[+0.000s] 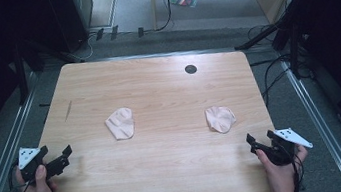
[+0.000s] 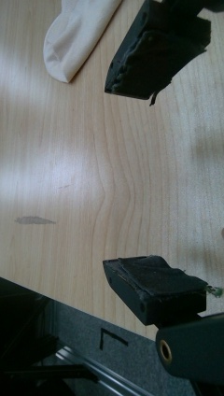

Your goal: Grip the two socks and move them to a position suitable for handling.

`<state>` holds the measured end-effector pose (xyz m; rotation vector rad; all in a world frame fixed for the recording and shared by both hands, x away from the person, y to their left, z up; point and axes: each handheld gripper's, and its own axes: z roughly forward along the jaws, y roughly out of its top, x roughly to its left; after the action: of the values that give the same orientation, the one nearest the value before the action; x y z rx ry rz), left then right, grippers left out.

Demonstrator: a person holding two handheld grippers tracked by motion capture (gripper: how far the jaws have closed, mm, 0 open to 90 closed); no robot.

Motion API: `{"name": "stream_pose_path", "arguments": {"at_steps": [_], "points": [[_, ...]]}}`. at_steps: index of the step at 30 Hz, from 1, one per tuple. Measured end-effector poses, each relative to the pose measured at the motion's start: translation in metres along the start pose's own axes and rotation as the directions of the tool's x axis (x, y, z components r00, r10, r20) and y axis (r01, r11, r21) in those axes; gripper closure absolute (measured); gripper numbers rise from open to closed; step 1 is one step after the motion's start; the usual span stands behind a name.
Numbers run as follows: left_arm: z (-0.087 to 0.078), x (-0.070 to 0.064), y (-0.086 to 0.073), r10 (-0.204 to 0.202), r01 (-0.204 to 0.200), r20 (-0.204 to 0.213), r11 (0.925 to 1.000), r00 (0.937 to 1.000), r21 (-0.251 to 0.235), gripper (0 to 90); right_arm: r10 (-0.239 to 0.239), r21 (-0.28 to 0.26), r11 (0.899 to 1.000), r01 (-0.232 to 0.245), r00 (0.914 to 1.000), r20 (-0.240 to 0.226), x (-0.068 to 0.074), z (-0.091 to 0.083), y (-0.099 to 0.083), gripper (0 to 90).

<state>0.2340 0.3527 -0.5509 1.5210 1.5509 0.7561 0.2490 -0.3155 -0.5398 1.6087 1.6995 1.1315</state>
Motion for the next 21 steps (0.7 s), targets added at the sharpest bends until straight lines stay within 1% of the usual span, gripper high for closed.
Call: {"name": "stream_pose_path", "arguments": {"at_steps": [3, 7, 8, 9, 12, 14, 17, 21], "points": [[0.001, 0.000, 0.000, -0.006, 0.006, 0.002, 0.9999, 1.0000, 0.008, 13.5, -0.013, 0.003, 1.000, 0.013, 0.9998, 0.018, 0.004, 0.002, 0.001, 20.4], [0.001, 0.000, 0.000, -0.007, 0.007, 0.003, 1.0000, 1.0000, 0.005, 13.5, -0.029, -0.009, 1.000, 0.029, 0.9991, 0.029, 0.012, 0.001, 0.005, 21.2], [0.000, 0.000, 0.000, -0.008, 0.008, 0.004, 1.0000, 1.0000, 0.004, 13.5, -0.037, -0.012, 0.999, 0.037, 0.9987, 0.034, 0.015, 0.001, 0.006, 21.3], [0.000, 0.000, 0.000, -0.008, 0.008, 0.006, 1.0000, 0.9999, 0.005, 13.5, -0.033, -0.012, 0.999, 0.033, 0.9988, 0.036, 0.018, 0.000, 0.009, 21.5], [0.000, -0.001, -0.001, -0.005, 0.005, 0.005, 1.0000, 1.0000, 0.004, 13.5, -0.044, -0.017, 0.999, 0.045, 0.9984, 0.034, 0.026, 0.003, 0.019, 24.7], [0.000, -0.001, -0.001, -0.008, 0.008, 0.004, 1.0000, 1.0000, 0.004, 13.6, -0.058, -0.010, 0.998, 0.058, 0.9980, 0.025, 0.033, 0.006, 0.027, 26.5], [0.000, -0.001, -0.001, -0.011, 0.011, 0.003, 0.9999, 0.9999, 0.005, 13.6, -0.069, -0.009, 0.998, 0.068, 0.9975, -0.018, 0.042, 0.011, 0.039, 30.3], [0.000, -0.001, -0.001, -0.010, 0.010, 0.003, 0.9999, 0.9999, 0.003, 13.7, -0.107, 0.007, 0.994, 0.107, 0.9935, -0.040, 0.056, 0.023, 0.052, 33.1]]}}
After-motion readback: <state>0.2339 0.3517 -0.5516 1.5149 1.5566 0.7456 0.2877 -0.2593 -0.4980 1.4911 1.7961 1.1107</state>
